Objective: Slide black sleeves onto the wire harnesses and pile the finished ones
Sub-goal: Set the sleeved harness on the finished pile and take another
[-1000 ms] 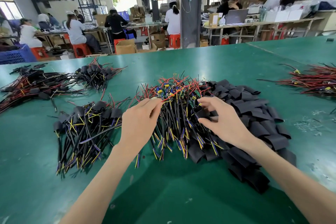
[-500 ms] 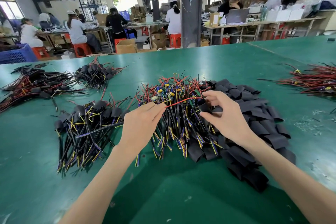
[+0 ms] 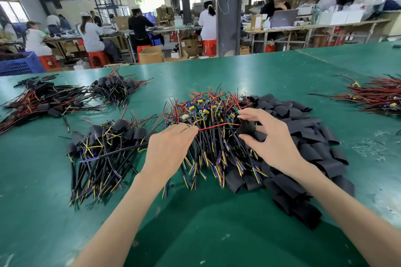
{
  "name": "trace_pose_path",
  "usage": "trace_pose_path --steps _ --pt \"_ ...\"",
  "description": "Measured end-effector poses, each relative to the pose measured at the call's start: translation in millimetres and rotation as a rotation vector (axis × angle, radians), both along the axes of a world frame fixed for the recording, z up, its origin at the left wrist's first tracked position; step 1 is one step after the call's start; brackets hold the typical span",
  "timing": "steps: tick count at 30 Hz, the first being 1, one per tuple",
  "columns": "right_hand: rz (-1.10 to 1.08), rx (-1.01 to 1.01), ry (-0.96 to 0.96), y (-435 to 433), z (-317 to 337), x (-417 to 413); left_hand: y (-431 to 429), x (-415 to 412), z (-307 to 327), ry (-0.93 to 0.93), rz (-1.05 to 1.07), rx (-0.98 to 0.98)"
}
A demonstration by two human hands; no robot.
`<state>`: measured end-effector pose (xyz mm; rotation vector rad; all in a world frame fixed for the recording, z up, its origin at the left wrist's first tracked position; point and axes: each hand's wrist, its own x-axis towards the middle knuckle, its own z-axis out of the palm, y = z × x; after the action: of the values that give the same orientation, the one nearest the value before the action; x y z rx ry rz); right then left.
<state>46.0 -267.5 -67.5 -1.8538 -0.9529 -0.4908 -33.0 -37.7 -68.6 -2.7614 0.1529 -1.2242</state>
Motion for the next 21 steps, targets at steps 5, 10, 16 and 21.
trace_pose_path --steps 5,10,16,21 --pt "-0.009 0.015 -0.02 -0.1 0.1 -0.2 -2.7 -1.5 4.5 0.022 0.04 -0.001" --pt "-0.024 0.014 -0.035 0.3 -0.2 0.6 -3.9 -4.2 4.9 0.048 0.044 0.026" --pt "-0.107 -0.157 -0.162 1.6 -8.0 3.2 -13.0 -6.7 5.1 0.026 -0.013 0.037" --pt "-0.215 -0.245 -0.42 5.8 -6.1 -0.5 -27.9 -9.4 3.6 0.05 -0.203 -0.15"
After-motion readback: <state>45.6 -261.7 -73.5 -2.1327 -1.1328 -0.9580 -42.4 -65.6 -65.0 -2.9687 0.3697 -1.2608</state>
